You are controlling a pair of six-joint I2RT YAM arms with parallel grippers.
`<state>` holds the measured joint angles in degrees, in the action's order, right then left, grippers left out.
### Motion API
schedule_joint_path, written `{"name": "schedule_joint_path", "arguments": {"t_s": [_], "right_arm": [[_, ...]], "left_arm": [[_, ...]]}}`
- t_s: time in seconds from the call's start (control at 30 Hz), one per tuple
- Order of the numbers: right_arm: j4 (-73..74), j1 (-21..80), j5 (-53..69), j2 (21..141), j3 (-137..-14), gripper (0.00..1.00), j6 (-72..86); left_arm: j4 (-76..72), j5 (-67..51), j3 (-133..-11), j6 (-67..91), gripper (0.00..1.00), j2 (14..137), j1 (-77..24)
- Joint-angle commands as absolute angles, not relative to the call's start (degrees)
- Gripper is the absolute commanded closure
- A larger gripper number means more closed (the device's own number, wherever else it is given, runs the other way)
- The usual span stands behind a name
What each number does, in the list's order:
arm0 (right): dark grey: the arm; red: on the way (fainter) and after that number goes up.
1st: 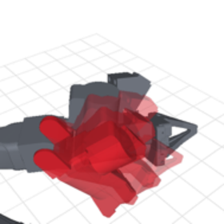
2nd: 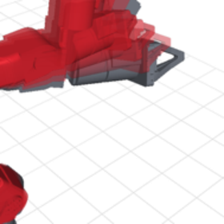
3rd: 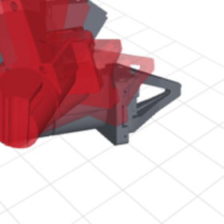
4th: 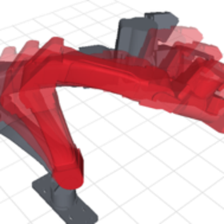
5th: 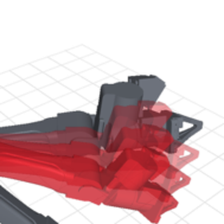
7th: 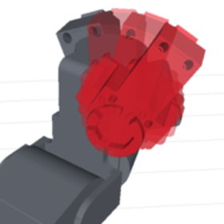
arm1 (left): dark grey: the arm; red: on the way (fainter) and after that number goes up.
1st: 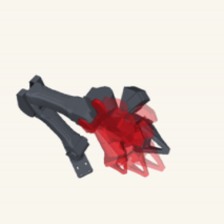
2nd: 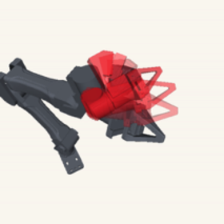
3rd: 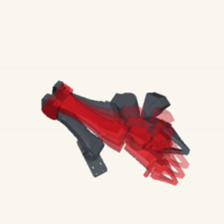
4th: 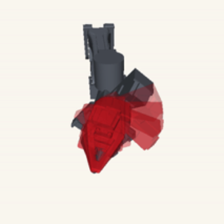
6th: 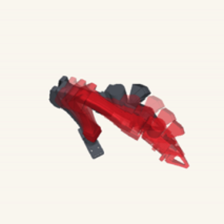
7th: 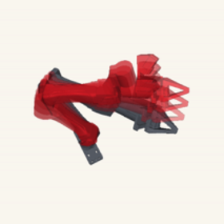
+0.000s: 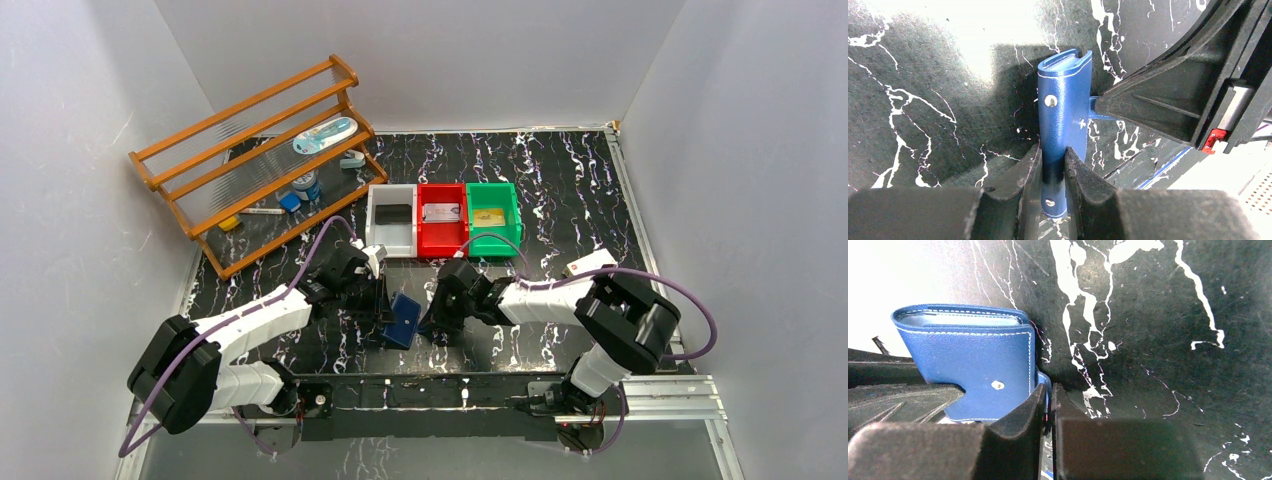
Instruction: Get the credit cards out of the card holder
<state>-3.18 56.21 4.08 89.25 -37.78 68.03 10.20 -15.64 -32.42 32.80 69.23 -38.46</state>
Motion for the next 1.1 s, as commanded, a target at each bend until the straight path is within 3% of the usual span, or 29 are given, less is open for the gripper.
{"name": "schedule_joint_path", "arguments": {"t_s": [0.0,0.23,0.43,0.63,0.87,1.07], "right_arm": [[-4.22,55.83,3.37,87.39,-36.88,0.92,68.28],[-1.0,55.87,-1.74,79.89,-36.67,0.94,65.44],[2.8,55.32,-5.52,69.86,-36.53,0.92,61.69],[5.92,55.23,-8.97,62.53,-37.91,0.91,57.72],[6.23,55.05,-8.16,66.18,-42.24,0.94,54.14],[3.15,55.11,4.76,78.87,-50.83,0.94,49.37]], "left_arm": [[13.0,-13.86,-33.2,31.54,0.87,68.62,-38.23],[12.86,-11.0,-32.17,31.71,0.37,62.09,-38.23],[17.04,-7.78,-34.35,31.66,0.23,58.95,-38.22],[25.43,5.18,-38.84,30.94,0.04,51.98,-38.21],[28.85,13.08,-38.9,29.98,0.02,44.11,-38.14],[30.89,16.97,-38.87,32.15,0.02,41.7,-38.19]]}}
